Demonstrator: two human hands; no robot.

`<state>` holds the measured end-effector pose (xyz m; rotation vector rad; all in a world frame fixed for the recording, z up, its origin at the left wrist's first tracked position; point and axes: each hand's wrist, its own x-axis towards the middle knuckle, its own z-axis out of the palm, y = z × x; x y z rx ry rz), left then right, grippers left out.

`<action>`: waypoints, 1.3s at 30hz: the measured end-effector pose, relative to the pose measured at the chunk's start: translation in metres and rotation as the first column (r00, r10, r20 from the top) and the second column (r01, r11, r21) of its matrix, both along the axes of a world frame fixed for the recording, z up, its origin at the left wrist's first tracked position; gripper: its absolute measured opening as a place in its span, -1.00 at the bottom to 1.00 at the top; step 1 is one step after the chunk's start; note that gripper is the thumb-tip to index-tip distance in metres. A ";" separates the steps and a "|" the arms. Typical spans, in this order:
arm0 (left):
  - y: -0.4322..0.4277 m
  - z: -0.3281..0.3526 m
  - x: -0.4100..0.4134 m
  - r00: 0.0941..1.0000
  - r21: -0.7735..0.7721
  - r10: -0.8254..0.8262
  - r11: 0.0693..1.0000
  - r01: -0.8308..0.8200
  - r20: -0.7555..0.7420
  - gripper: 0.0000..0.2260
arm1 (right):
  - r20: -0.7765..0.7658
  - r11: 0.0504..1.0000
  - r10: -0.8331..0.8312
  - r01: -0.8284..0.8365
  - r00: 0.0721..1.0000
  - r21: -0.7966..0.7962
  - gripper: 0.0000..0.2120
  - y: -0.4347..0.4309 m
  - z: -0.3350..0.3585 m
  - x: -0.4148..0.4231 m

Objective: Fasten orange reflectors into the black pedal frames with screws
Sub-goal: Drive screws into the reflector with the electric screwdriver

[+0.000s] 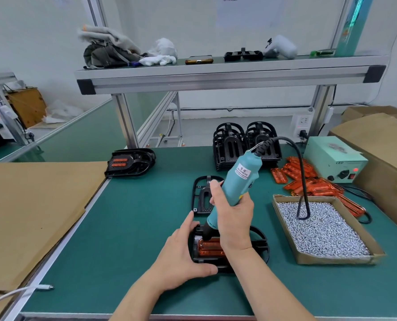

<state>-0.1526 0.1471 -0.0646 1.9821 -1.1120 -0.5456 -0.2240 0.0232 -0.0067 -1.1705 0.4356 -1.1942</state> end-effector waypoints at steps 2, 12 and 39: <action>-0.001 -0.001 0.000 1.000 0.007 0.006 1.000 -0.006 0.006 0.22 | 0.007 1.000 0.020 -0.020 1.000 -0.017 -0.79 0.000 0.002 -0.004; 0.000 -0.006 0.001 1.000 0.023 0.022 1.000 -0.022 -0.005 0.20 | 0.077 0.999 0.001 -0.004 0.997 0.034 -0.80 -0.017 0.022 -0.016; -0.025 0.019 -0.036 0.743 0.159 -0.307 0.951 0.266 0.594 -0.67 | -0.042 0.766 -0.411 0.370 0.911 0.525 -0.58 -0.128 -0.034 -0.086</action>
